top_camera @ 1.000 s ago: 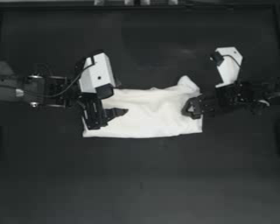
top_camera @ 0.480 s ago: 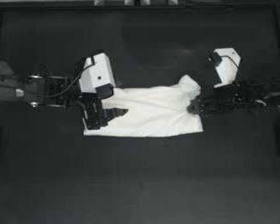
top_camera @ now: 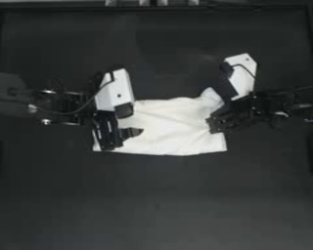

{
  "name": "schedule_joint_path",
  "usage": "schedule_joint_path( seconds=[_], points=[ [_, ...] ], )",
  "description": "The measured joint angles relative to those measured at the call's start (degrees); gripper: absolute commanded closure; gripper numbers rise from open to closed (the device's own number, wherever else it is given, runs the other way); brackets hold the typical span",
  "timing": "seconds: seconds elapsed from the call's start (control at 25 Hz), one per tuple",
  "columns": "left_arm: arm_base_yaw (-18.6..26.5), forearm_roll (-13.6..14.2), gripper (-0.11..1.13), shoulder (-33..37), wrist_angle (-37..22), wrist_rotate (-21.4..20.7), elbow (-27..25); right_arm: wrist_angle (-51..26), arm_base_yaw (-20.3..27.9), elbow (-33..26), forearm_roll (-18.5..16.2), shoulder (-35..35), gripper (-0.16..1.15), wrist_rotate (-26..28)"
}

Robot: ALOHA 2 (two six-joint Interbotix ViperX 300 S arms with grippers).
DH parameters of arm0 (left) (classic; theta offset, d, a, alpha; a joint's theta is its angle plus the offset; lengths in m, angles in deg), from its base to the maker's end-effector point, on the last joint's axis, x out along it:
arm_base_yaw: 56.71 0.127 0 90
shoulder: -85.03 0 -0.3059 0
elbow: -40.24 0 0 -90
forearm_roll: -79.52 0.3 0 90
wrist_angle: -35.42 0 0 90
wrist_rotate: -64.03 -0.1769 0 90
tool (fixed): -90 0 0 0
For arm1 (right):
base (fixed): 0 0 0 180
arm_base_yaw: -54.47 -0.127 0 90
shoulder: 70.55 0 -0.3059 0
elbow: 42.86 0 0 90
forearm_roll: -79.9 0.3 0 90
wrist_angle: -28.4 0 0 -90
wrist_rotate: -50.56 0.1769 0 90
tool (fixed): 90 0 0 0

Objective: Fold shirt

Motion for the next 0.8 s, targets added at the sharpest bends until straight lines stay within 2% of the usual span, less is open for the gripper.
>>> schedule_joint_path(
  seconds=[0.28,0.8],
  points=[
    [-0.26,0.88,0.01,-3.43,3.78,0.00,0.62,-5.19,-0.97,-3.34,-1.58,-2.90,0.93,0.00],
    [0.70,3.52,0.01,-13.62,5.89,0.00,5.80,-11.25,-2.46,-8.35,-3.78,-6.68,0.93,0.00]
  ],
)
